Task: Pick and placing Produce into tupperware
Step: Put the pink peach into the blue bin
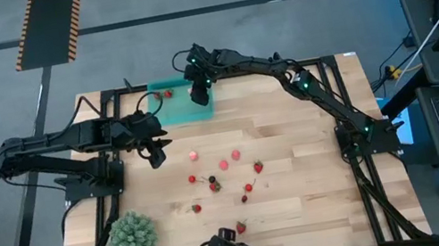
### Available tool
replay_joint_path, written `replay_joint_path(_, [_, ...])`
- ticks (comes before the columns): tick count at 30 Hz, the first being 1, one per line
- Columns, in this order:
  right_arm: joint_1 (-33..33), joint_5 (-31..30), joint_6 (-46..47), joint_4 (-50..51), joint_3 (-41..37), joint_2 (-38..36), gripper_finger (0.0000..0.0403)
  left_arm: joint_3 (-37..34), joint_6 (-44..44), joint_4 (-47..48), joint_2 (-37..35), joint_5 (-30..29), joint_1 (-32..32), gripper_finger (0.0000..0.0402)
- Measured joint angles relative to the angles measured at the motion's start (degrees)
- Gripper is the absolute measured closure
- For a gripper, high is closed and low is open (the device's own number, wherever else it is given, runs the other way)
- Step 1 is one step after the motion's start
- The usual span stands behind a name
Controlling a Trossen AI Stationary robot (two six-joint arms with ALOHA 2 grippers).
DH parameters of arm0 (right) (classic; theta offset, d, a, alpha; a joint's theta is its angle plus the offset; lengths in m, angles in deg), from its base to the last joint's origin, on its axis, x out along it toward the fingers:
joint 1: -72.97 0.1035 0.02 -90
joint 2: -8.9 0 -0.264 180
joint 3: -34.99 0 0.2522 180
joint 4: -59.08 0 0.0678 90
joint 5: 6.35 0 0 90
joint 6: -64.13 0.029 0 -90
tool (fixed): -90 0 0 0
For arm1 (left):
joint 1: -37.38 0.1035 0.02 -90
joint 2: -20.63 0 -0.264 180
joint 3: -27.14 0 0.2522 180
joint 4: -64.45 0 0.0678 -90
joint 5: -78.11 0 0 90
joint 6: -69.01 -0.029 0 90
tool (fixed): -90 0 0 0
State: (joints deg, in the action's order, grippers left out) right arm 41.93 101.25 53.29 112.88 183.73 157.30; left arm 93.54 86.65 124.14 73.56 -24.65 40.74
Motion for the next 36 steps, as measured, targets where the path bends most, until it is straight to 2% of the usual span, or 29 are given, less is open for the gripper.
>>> replay_joint_path(11, [0.06,0.0,-1.89,-0.83,0.0,0.0,0.0257,0.0,-0.01,0.0,0.0,-0.02,0.0,0.026])
replay_joint_path(27, [-0.07,0.03,1.34,-3.86,0.0,0.0,0.0256,0.0,-0.03,1.36,0.0,-0.02,-0.01,0.026])
replay_joint_path(36, [-0.07,0.16,1.38,-2.23,0.0,0.0,0.0192,0.0,-0.04,1.36,0.0,-0.04,-0.01,0.026])
